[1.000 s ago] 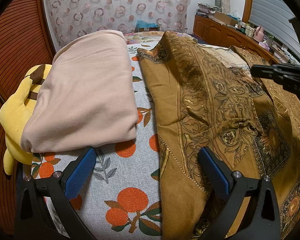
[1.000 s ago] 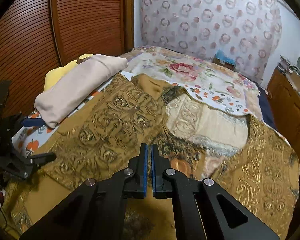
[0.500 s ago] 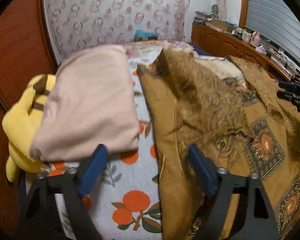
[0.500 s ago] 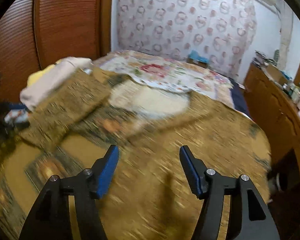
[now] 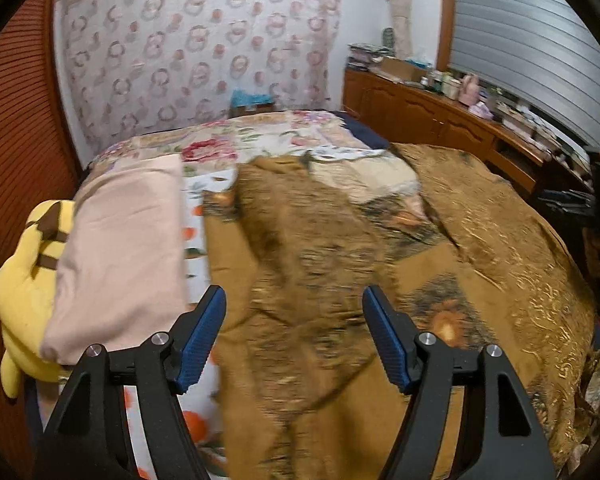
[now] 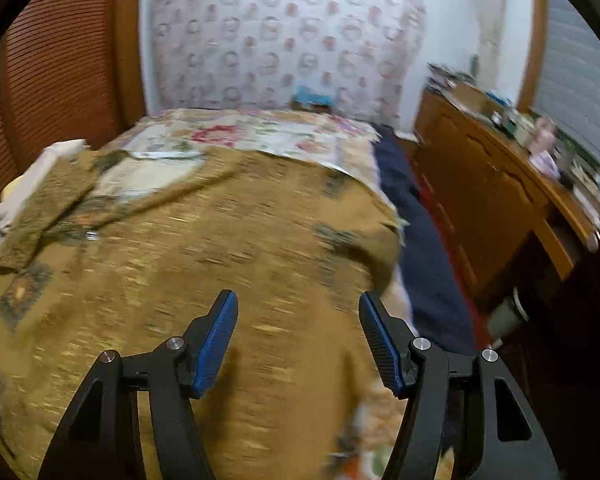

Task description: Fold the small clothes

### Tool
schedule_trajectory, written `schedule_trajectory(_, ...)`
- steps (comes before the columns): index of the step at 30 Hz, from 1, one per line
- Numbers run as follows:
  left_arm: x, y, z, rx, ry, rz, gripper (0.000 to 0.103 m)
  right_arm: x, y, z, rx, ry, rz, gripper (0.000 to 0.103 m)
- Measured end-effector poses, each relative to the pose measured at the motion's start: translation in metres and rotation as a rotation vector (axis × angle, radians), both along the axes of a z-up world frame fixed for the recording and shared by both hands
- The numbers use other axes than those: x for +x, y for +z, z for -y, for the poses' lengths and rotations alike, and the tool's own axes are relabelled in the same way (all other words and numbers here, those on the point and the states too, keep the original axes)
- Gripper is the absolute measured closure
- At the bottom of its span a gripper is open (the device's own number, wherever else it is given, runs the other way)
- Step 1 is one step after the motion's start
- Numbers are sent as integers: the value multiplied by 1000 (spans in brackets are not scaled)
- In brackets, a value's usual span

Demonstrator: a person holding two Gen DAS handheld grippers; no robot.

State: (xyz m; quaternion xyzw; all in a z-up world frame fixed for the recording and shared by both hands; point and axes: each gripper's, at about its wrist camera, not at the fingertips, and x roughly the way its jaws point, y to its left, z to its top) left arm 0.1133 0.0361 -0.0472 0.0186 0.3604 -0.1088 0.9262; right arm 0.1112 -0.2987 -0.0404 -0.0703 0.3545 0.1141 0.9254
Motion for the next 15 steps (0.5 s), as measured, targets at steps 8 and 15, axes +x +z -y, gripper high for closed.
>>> schedule_trajectory(8,3,-13,39,-4,-71,-42,31,35,-23,28,111,-86,-82,38)
schedule_trajectory(15,10,-33,50,17,-80,-102,30,64,-23,44,191,-71,-107,40)
